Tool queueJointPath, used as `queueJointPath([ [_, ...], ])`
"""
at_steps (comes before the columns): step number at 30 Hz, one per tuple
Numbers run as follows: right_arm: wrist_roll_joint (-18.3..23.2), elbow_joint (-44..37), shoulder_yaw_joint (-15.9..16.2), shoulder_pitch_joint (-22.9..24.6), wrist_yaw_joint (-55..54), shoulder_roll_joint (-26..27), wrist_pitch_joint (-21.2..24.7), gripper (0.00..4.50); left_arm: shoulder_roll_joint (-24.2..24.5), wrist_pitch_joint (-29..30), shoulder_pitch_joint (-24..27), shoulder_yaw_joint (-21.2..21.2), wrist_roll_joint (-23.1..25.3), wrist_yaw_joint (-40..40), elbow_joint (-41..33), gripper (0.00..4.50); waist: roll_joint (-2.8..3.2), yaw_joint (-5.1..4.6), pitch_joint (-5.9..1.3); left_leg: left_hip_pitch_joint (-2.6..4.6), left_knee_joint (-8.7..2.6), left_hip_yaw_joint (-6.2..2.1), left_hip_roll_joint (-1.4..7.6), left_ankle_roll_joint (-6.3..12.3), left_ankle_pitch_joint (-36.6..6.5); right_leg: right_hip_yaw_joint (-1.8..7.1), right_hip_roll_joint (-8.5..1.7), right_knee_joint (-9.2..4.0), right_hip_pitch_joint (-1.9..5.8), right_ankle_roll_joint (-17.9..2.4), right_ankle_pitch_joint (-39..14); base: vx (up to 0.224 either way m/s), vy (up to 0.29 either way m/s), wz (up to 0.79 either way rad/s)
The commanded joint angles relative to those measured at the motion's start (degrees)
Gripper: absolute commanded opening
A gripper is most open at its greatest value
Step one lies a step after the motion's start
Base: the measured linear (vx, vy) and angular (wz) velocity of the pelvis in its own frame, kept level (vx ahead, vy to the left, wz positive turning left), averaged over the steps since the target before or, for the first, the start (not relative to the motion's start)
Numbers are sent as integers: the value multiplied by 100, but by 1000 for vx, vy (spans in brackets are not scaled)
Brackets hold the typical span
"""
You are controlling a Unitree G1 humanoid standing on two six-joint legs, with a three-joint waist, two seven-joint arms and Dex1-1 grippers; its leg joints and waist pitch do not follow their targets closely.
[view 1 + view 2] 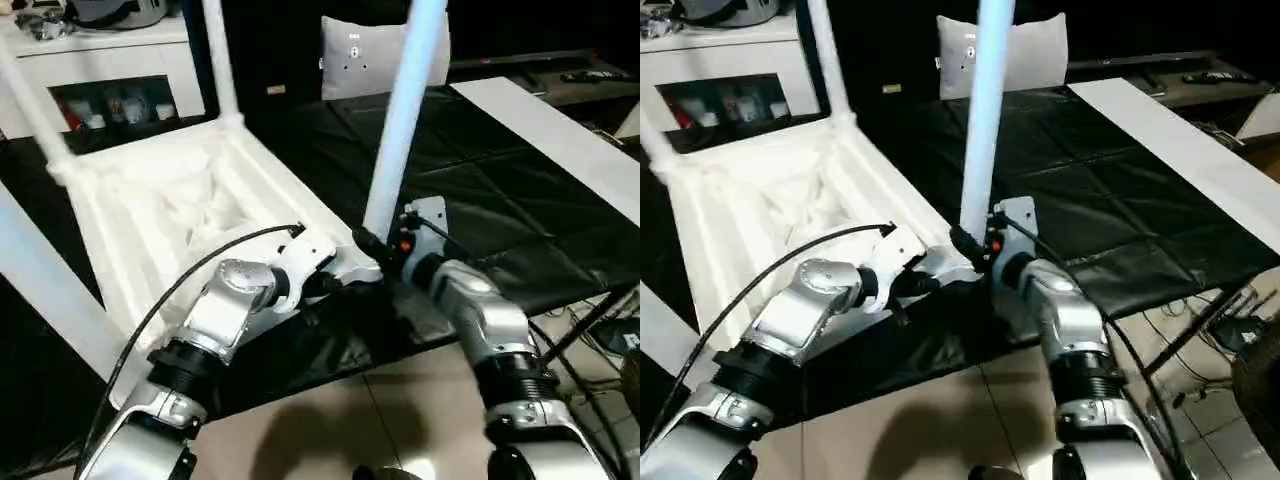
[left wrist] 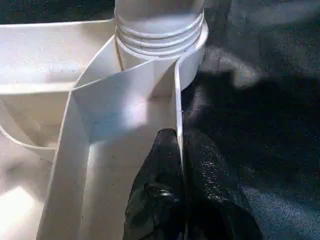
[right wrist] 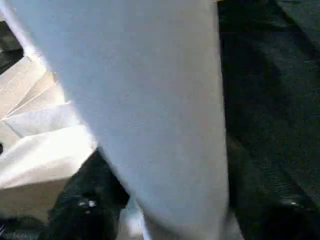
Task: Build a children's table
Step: Rotate leg to tighten
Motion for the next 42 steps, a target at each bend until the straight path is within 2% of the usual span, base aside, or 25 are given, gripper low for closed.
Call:
queueJointPath([
  [1,40,-22,293,61,377,61,7,320,-124,-423,-91,-378,-41,-362,-68,0,21,107,-369,-67,-404,-21,132,420,-1310,331,-408,-430,304,-510,-2372,0,0,0],
  [2,47,-36,292,72,408,41,-5,320,-109,-445,-87,-383,-38,-374,-66,0,26,139,-380,-57,-403,-16,142,426,-1238,344,-414,-417,301,-536,-2297,0,0,0],
  [3,106,-154,287,156,675,-123,-104,327,11,-615,-57,-414,-15,-483,-45,0,6,180,-406,-54,-395,-6,157,449,-1084,372,-429,-376,304,-626,-2106,0,0,0],
  [4,131,-198,288,188,789,-187,-142,336,56,-679,-47,-426,-9,-527,-36,0,10,248,-416,-71,-391,4,163,499,-921,393,-427,-340,317,-663,-1935,0,0,0],
  [5,216,-314,277,268,1123,-366,-206,336,194,-800,-20,-459,-4,-657,-18,0,4,273,-419,-73,-389,13,163,513,-842,404,-429,-323,314,-700,-1851,0,0,0],
  [6,276,-384,272,310,1321,-472,-216,354,276,-869,-6,-476,0,-735,-5,0,1,307,-423,-69,-384,14,160,523,-779,407,-428,-312,319,-720,-1785,0,0,0],
  [7,435,-592,279,415,1831,-746,-168,364,484,-1088,32,-523,3,-970,16,0,-3,383,-458,-89,-366,23,165,628,-503,431,-417,-240,351,-766,-1425,0,0,0],
  [9,513,-677,277,458,2070,-893,-145,380,595,-1232,58,-550,-6,-1119,23,0,-15,443,-481,-120,-335,29,161,679,-283,460,-420,-149,339,-911,-1087,0,0,0],
  [10,585,-748,294,498,2414,-1118,-163,380,764,-1481,100,-606,-42,-1403,29,0,-28,476,-494,-130,-325,32,162,710,-186,460,-417,-120,342,-921,-999,0,0,0],
  [11,607,-776,311,515,2573,-1221,-178,399,837,-1585,118,-633,-60,-1538,32,0,-23,500,-490,-133,-322,32,157,730,-159,458,-415,-121,337,-922,-1005,0,0,0],
  [12,607,-776,311,515,2573,-1221,-178,399,837,-1585,118,-633,-60,-1538,32,0,-20,524,-479,-126,-319,43,159,735,-182,464,-415,-134,316,-912,-1068,0,0,0],
  [14,619,-848,402,561,2991,-1504,-157,406,1053,-1842,152,-730,-79,-1903,41,0,-15,591,-448,-94,-336,66,170,627,-437,466,-415,-183,291,-822,-1515,0,0,0],
  [15,627,-864,430,569,3171,-1635,-133,431,1179,-1887,167,-788,-89,-2111,18,0,-27,602,-433,-95,-348,72,169,562,-567,463,-410,-202,291,-738,-1745,0,0,0],
  [19,843,-1050,689,645,4177,-2107,54,431,1533,-2287,182,-975,-165,-2766,24,0,-54,675,-422,-74,-357,84,173,497,-736,466,-403,-237,280,-548,-2143,0,0,0],
  [22,818,-1131,1022,706,4876,-2406,10,402,1732,-2669,174,-1158,-128,-3215,46,0,-64,705,-422,-61,-360,83,167,480,-757,462,-396,-254,274,-482,-2283,0,0,0],
  [24,786,-1103,1139,689,5101,-2490,-17,396,1781,-2827,154,-1230,-129,-3395,79,0,-72,717,-432,-54,-360,87,174,454,-729,466,-401,-252,261,-505,-2261,0,0,0],
  [27,775,-1050,1249,644,5303,-2535,9,362,1821,-2959,125,-1316,-140,-3599,97,0,-78,748,-439,-44,-363,91,183,430,-728,474,-398,-243,257,-539,-2226,0,0,0],
  [29,776,-990,1387,590,5503,-2536,32,362,1829,-3057,79,-1394,-153,-3756,103,0,-77,786,-446,-45,-361,93,180,423,-705,480,-399,-232,260,-542,-2223,0,0,0],
  [31,771,-932,1487,561,5612,-2517,30,322,1816,-3137,30,-1452,-136,-3830,133,0,-74,826,-456,-36,-358,96,192,415,-663,487,-399,-219,250,-580,-2122,0,0,0],
  [33,766,-888,1537,541,5670,-2500,25,322,1807,-3185,1,-1477,-124,-3863,161,0,-60,829,-456,-46,-357,95,184,398,-693,481,-392,-221,258,-581,-2116,0,0,0],
  [42,769,-786,1746,475,5916,-2461,73,254,1700,-3368,-123,-1439,-122,-3899,431,0,-67,850,-474,-44,-354,90,188,343,-674,479,-388,-206,268,-572,-2048,0,0,0],
])
